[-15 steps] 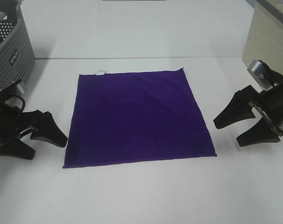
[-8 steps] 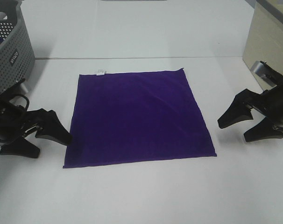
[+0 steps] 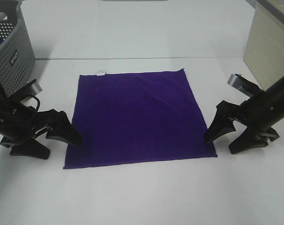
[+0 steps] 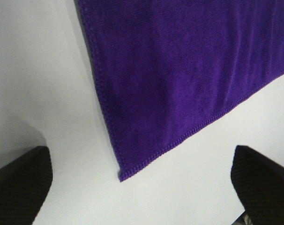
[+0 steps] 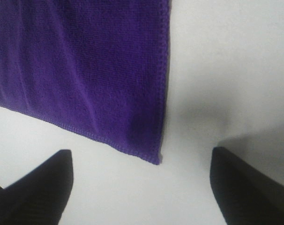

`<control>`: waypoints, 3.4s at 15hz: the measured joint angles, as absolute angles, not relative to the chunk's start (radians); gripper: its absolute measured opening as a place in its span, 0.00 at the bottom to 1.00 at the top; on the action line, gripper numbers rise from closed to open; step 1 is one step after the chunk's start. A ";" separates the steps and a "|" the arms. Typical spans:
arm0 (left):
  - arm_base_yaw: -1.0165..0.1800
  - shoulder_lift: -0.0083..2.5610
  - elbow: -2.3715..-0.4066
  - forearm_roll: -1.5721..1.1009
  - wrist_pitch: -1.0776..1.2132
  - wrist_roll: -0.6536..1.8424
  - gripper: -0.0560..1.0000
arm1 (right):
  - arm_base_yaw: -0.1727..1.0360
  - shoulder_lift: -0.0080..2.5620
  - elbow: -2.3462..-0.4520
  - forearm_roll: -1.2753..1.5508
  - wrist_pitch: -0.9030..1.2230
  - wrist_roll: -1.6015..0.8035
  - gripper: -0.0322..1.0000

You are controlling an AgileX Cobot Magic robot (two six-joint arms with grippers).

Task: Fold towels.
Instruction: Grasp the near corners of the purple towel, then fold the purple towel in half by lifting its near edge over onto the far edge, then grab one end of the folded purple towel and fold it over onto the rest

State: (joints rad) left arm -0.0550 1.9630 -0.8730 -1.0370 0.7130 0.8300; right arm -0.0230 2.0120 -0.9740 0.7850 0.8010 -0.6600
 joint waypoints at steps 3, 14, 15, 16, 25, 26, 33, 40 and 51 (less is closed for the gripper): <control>-0.060 1.963 -0.873 -1.031 0.702 0.811 0.93 | -0.023 2.012 -0.974 0.779 0.791 -0.630 0.76; -0.358 2.175 -1.287 -0.522 0.883 0.109 0.36 | 0.217 2.033 -1.002 0.734 0.607 -0.501 0.12; -0.367 2.186 -1.308 -0.505 0.892 0.095 0.23 | 0.220 2.035 -1.005 0.730 0.606 -0.501 0.06; -0.372 2.193 -1.318 -0.504 0.894 0.094 0.10 | 0.220 2.035 -1.005 0.727 0.606 -0.501 0.05; -0.381 2.107 -1.299 -0.310 1.030 0.137 0.05 | 0.224 1.937 -0.982 0.723 0.804 -0.431 0.05; -0.381 2.089 -1.298 -0.304 1.043 0.134 0.05 | 0.225 1.902 -0.977 0.721 0.824 -0.420 0.05; -0.313 2.008 -1.412 -0.238 0.938 0.058 0.05 | 0.228 1.924 -1.238 0.651 0.790 -0.398 0.05; -0.247 2.278 -1.881 -0.235 0.897 0.139 0.05 | 0.230 2.193 -1.734 0.414 0.763 -0.273 0.05; -0.238 2.431 -2.154 -0.133 1.150 0.091 0.75 | 0.225 2.282 -1.787 0.375 0.896 -0.268 0.72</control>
State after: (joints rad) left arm -0.2380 2.4310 -2.1540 -0.1330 1.1500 0.0910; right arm 0.2250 2.2820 -1.7870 0.3750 0.8960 -0.2680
